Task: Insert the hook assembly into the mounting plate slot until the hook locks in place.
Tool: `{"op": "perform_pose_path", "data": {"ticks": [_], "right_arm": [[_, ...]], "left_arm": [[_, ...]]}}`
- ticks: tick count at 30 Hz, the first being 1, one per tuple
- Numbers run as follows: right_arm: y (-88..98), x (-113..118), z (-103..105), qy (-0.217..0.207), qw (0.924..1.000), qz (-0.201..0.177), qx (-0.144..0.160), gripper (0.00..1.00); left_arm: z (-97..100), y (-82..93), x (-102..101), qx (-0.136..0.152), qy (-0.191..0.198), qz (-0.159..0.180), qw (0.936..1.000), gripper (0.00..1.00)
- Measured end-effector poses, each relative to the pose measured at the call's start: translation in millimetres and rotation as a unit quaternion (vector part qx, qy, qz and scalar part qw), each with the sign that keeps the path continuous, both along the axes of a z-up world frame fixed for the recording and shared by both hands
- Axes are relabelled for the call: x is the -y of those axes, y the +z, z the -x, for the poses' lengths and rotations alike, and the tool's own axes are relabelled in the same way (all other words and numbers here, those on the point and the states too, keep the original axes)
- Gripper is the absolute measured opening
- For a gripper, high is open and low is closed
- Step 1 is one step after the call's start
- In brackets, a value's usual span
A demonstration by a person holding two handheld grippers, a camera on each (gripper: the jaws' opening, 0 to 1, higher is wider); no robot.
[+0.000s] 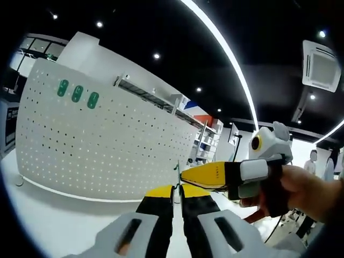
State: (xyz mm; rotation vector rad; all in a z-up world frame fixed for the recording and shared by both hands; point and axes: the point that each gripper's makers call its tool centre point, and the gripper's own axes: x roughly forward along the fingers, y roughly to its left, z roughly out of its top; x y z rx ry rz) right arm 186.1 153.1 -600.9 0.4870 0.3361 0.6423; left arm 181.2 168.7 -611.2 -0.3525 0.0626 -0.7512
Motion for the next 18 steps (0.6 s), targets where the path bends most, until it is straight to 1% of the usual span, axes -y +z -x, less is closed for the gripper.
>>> {"op": "perform_pose_path", "data": {"ticks": [8,12,14,18], "right_arm": [[1.6,-1.2,0.1,-0.003,0.9995,-0.028,-0.014,0.02],[1.7,-1.4,-0.3,-0.001,0.9997,-0.023,-0.012,0.02],[0.9,-2.4,0.7,0.002,0.9999,-0.013,-0.008,0.02],[0.7,-2.8,1.2,0.004,1.0,-0.004,-0.003,0.02]], "left_arm": [[-0.1,2.2,-1.0,0.005,0.006,-0.001,1.0,0.05],[-0.6,2.1,-1.2,0.008,0.008,-0.003,0.9999,0.05],[-0.2,1.8,-0.9,0.01,0.008,-0.007,0.9999,0.04],[-0.2,1.2,-0.3,0.01,0.006,-0.011,0.9999,0.04]]}}
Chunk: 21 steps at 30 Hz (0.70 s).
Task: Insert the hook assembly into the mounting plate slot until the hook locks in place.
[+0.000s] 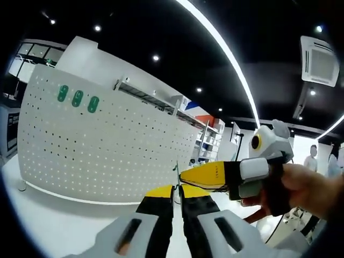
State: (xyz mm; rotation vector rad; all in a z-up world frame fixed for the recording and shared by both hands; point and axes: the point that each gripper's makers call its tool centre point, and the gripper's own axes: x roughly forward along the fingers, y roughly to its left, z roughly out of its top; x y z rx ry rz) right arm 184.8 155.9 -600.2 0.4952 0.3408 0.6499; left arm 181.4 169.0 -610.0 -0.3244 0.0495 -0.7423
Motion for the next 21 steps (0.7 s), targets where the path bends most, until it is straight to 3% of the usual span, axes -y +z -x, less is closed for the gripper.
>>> {"op": "perform_pose_path", "data": {"ticks": [11,18,21], "right_arm": [[0.3,0.0,2.3,0.006,0.999,0.036,0.024,0.01],[-3.7,-3.4,3.0,0.012,0.9953,0.084,0.047,0.01],[-3.4,-3.9,2.8,0.012,0.9941,0.093,0.053,0.01]], "left_arm": [[1.6,-0.3,3.5,0.015,-0.01,-0.044,0.9989,0.05],[2.0,-2.6,3.3,0.036,-0.011,-0.123,0.9916,0.05],[2.2,-1.7,3.2,0.043,-0.009,-0.138,0.9895,0.05]]}}
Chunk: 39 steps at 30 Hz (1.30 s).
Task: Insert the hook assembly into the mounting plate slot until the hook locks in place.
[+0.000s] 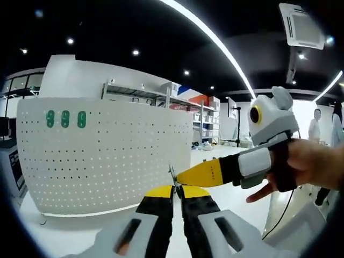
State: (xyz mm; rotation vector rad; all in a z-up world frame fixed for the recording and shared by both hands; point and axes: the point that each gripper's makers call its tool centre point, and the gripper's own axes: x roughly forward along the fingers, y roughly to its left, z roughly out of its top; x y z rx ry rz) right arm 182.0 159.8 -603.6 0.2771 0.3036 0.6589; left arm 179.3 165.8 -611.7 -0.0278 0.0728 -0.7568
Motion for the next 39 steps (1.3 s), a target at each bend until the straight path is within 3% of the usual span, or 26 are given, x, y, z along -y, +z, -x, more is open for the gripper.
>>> {"op": "perform_pose_path", "data": {"ticks": [6,14,21,24,27,30,32,39], "right_arm": [[-0.9,-1.1,0.5,0.003,0.9973,0.064,0.036,0.01],[-1.3,-2.2,1.7,0.005,0.993,0.102,0.059,0.01],[2.1,-2.6,1.8,0.008,0.9923,0.104,0.067,0.01],[4.4,-2.7,0.9,0.006,0.9925,0.1,0.07,0.02],[5.4,-2.8,0.2,0.005,0.9924,0.098,0.074,0.02],[6.2,-3.4,-0.7,0.003,0.9929,0.093,0.075,0.02],[6.8,-3.3,-0.8,0.003,0.9931,0.09,0.075,0.02],[6.6,-3.8,-1.3,0.003,0.9932,0.09,0.074,0.02]], "left_arm": [[-0.7,-3.8,-2.1,-0.001,-0.001,-0.022,0.9998,0.08],[-0.4,-11.6,-1.2,-0.015,-0.007,-0.03,0.9994,0.08],[-0.4,-11.1,-0.7,-0.019,-0.009,-0.024,0.9995,0.03],[-2.1,-8.3,-1.7,-0.026,-0.004,0.002,0.9996,0.02],[-4.0,-7.9,-2.9,-0.063,-0.006,0.061,0.9961,0.02],[-3.0,-8.0,-2.4,-0.058,-0.008,0.06,0.9965,0.02],[-1.4,-7.5,-0.5,-0.081,-0.015,0.095,0.9921,0.02],[-2.4,-8.1,-1.1,-0.073,-0.012,0.086,0.9935,0.02]]}}
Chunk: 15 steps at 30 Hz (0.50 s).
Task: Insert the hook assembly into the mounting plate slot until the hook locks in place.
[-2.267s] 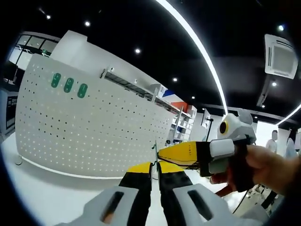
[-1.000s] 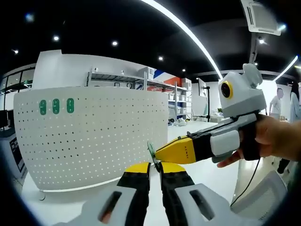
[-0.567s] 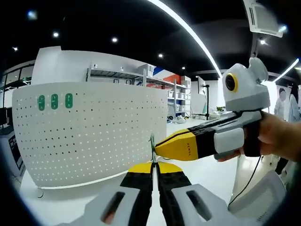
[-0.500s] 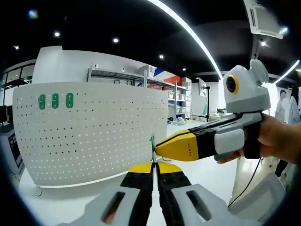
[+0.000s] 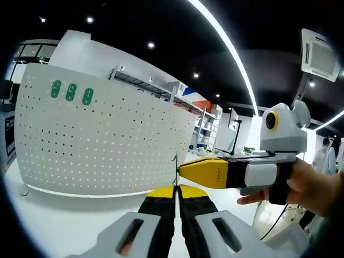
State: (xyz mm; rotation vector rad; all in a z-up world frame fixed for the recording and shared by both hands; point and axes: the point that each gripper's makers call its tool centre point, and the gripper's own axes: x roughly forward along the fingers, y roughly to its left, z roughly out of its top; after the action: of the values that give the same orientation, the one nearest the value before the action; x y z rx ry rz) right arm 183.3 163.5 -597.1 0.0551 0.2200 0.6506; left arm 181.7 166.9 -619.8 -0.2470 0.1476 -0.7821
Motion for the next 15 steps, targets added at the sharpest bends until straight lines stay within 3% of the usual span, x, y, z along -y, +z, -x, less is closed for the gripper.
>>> {"op": "perform_pose_path", "data": {"ticks": [8,11,15], "right_arm": [[-2.7,0.4,-0.5,-0.001,0.9996,0.027,0.011,0.01],[-2.5,1.5,-1.4,-0.003,0.9996,0.027,0.012,0.01],[-0.6,3.2,-2.6,-0.005,0.9996,0.026,0.013,0.01]], "left_arm": [[-0.8,-2.5,1.9,0.001,-0.001,-0.009,1.0,0.03],[-1.5,-6.1,0.0,0.004,0.001,-0.03,0.9995,0.03],[-2.0,-5.9,-2.4,0.007,0.005,-0.034,0.9994,0.06]]}}
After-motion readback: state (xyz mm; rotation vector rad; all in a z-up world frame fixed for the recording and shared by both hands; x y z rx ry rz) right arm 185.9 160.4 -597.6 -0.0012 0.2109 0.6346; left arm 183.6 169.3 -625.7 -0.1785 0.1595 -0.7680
